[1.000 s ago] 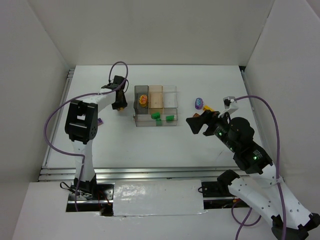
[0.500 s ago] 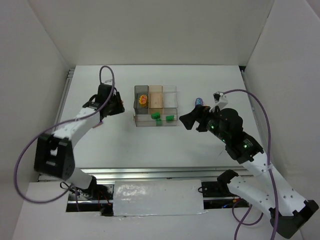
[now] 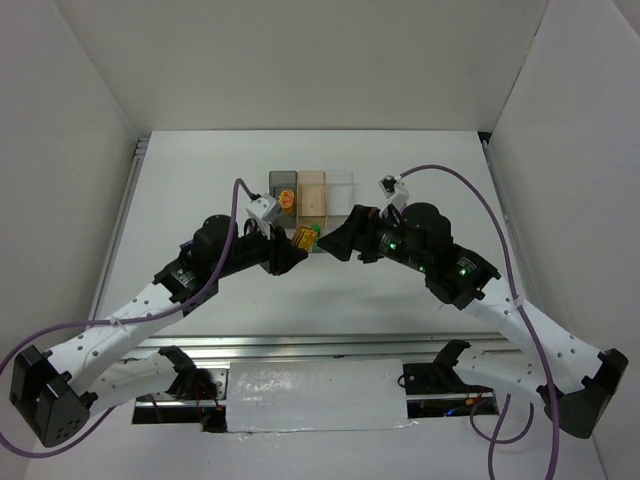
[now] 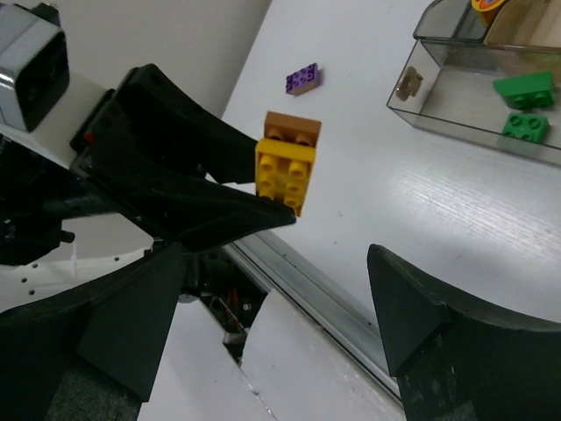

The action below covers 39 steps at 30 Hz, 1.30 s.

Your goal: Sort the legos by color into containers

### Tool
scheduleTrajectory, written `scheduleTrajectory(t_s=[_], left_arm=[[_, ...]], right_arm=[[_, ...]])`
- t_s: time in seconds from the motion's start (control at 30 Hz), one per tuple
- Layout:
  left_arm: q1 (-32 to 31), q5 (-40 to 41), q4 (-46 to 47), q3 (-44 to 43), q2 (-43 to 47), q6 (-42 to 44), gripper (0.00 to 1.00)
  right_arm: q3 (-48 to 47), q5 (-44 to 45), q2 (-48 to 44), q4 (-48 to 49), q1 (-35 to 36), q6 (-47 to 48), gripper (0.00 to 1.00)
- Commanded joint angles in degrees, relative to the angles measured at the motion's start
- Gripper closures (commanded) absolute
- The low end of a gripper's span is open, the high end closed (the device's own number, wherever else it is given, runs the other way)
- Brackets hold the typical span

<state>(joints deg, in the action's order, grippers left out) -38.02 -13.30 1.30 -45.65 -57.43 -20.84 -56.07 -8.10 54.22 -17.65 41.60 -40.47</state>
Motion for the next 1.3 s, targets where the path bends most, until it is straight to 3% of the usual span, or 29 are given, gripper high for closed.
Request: scheduleTrajectory(t_s=[0.0,0.27,0.33,0.43,0.47,0.5,0.57,0.67,0.7,0.77,1.1,1.2,1.27], left_arm=[[-2.2,-5.5,4.1,0.3,3.1,2.8,1.0],[-6.1,-3.9,1.9,-0.6,3.9,5.1,1.0],[-6.5,-4.0,2.4,-0.4,4.1,4.9,1.0],[-6.6,-3.7,2.2,-0.1,4.2,5.2,1.0],[-6.6,-3.4,2.1,-0.1,4.3,5.1,1.0],[-6.6,-2.8,1.8,-0.3,4.3,5.1,1.0],[-6.7,-2.2,1.0,-0.7,4.3,5.2,0.93],[-7.0,-2.8,1.3,-0.1,4.8,4.9,0.54],[-7.0,-2.7,1.5,0.2,5.0,4.8,0.28],[-7.0,-2.8,1.9,0.5,5.5,4.1,0.01],[-6.8,-5.7,-0.8,-2.8,7.9,0.5,0.01],[-6.8,-9.9,-1.1,-4.7,8.4,-0.3,0.0],[-6.9,-17.4,-0.8,-5.9,8.2,-0.3,0.01]], right_arm=[[-2.3,3.5,0.6,2.5,2.4,-2.1,0.09],[-4.4,11.8,5.6,-0.3,8.3,-3.7,0.14],[-4.6,11.8,7.2,0.0,9.0,-3.8,0.21],[-4.5,10.1,8.8,1.6,9.5,-3.7,0.59],[-4.4,10.0,9.0,2.1,9.5,-3.8,0.9],[-4.1,10.2,8.9,2.3,9.6,-4.0,1.0],[-3.2,9.9,8.5,3.2,9.6,-3.6,1.0],[-1.1,8.7,5.8,7.4,9.6,-1.2,1.0],[0.2,8.4,4.3,8.4,9.5,-0.1,1.0],[2.1,5.7,3.2,11.6,8.6,1.8,1.0],[9.0,-18.4,-4.8,19.1,-6.7,12.6,1.0],[9.7,-37.9,-5.6,21.2,-10.3,18.1,1.0],[9.2,-48.3,-6.1,22.0,-10.6,19.7,1.0]])
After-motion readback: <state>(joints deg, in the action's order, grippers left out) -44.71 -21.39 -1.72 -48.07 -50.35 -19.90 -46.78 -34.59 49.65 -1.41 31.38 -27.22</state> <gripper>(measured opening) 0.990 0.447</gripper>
